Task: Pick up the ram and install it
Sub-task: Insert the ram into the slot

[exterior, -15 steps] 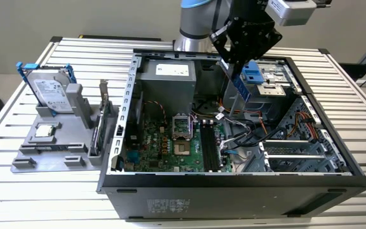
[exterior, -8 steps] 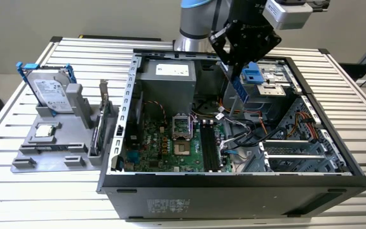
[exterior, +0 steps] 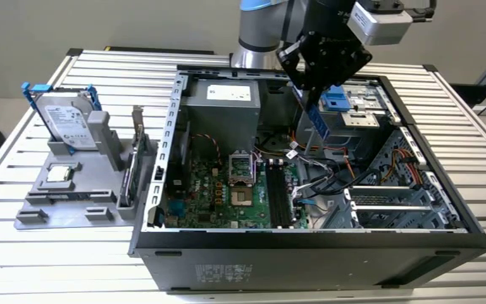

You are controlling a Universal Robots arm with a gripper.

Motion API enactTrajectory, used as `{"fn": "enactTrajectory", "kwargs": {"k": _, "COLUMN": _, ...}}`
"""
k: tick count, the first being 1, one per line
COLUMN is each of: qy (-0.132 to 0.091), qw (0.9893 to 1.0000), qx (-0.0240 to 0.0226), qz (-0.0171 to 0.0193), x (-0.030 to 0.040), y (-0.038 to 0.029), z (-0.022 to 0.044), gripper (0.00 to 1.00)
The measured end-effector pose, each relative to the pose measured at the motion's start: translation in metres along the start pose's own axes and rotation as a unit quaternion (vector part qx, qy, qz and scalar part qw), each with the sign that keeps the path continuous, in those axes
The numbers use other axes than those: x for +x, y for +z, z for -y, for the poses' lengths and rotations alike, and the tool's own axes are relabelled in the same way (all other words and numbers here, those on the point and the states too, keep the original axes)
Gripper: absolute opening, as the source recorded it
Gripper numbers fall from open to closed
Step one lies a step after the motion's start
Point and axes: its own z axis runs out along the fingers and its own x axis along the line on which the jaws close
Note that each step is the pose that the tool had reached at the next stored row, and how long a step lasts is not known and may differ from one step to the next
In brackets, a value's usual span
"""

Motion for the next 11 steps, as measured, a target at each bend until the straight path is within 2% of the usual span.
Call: {"fn": "enactTrajectory", "kwargs": {"k": 11, "qy": 0.004, "qw": 1.0000, "qx": 0.0001, "qz": 0.0006, "x": 0.0029, "y": 0.0069, "z": -0.0016, "gripper": 0.00}}
